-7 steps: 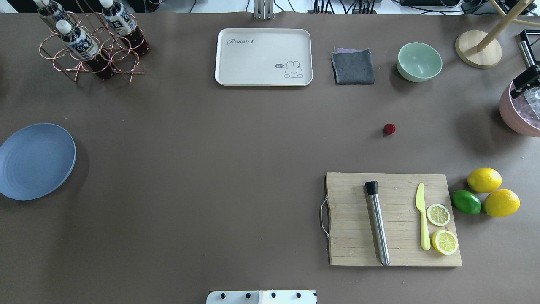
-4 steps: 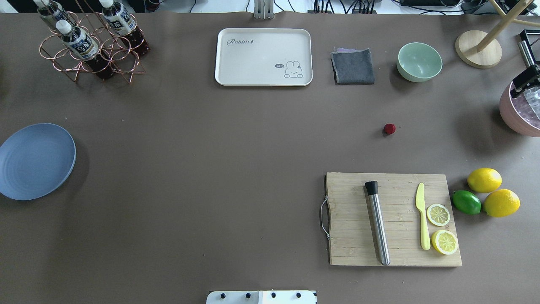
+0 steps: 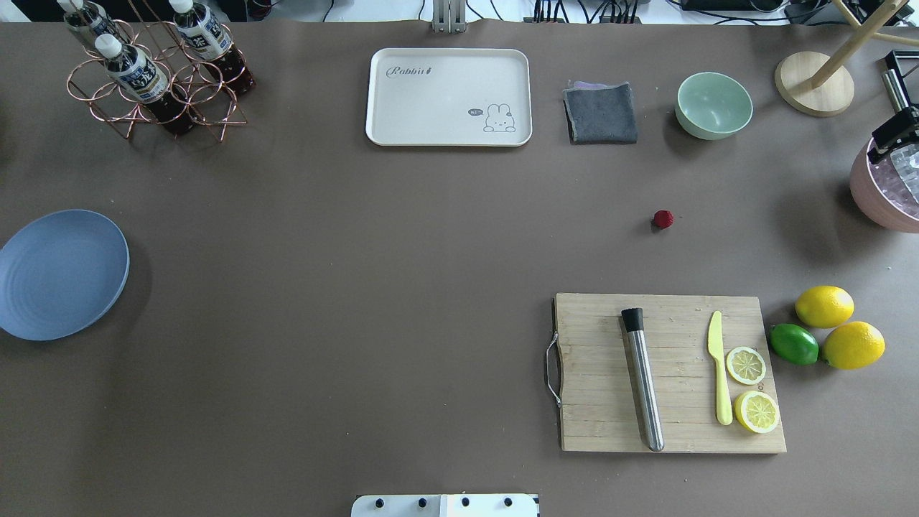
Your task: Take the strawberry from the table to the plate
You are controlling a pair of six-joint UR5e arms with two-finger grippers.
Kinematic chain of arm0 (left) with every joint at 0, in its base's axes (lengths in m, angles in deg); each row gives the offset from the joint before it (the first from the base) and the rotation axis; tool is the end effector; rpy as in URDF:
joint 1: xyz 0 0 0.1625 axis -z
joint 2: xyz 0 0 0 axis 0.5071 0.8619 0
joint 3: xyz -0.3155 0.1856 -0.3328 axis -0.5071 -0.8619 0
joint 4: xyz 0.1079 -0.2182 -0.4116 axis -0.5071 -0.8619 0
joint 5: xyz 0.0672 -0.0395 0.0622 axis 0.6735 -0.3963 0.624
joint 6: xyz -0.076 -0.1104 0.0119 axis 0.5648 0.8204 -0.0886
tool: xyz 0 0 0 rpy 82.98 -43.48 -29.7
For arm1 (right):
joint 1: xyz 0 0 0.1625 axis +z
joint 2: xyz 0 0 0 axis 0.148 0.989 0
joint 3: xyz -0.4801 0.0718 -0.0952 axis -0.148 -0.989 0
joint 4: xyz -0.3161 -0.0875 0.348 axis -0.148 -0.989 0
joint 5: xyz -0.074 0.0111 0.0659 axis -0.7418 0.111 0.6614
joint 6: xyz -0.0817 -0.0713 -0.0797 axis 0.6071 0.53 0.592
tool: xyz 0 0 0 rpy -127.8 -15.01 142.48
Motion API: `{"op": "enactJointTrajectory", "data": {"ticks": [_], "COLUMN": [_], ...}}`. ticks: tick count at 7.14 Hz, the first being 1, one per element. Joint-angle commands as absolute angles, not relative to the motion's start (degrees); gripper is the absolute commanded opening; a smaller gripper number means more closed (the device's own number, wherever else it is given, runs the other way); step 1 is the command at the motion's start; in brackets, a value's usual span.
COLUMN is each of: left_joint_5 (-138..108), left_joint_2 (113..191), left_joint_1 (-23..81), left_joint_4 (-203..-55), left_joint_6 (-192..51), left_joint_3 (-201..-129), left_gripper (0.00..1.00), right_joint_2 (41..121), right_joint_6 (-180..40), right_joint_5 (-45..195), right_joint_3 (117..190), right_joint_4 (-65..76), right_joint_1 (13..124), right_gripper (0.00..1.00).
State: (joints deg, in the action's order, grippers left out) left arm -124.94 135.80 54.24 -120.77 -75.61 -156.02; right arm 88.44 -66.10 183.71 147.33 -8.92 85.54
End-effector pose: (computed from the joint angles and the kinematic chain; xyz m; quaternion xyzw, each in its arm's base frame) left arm 0.0121 -0.6108 0.7661 0.0677 0.3630 0.0091 0.9293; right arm -0.1085 -0.6674 0.6530 -0.0100 -0.3607 -0.0303 0.9321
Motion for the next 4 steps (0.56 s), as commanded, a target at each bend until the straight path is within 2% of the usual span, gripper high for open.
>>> {"op": "enactJointTrajectory", "data": {"ticks": [1,4], "left_joint_5": [-125.41,-130.58], "left_joint_2": [133.53,132.81], "left_joint_1": [53.99,53.47], "left_joint_4": [-121.26,-121.18], "left_joint_6": [-75.6,-75.69], "left_joint_3": [-158.5,-160.01], "left_gripper": [0.97,0.97], "right_joint_2": [88.53,88.45], "right_joint_6": [-65.99,-65.99], "right_joint_5": [183.78,183.87], "right_joint_3": [147.38,148.34], "right_joint_4": [-8.92,-8.92], "right_joint_1": [85.5,85.5], "right_gripper": [1.0,1.0]}}
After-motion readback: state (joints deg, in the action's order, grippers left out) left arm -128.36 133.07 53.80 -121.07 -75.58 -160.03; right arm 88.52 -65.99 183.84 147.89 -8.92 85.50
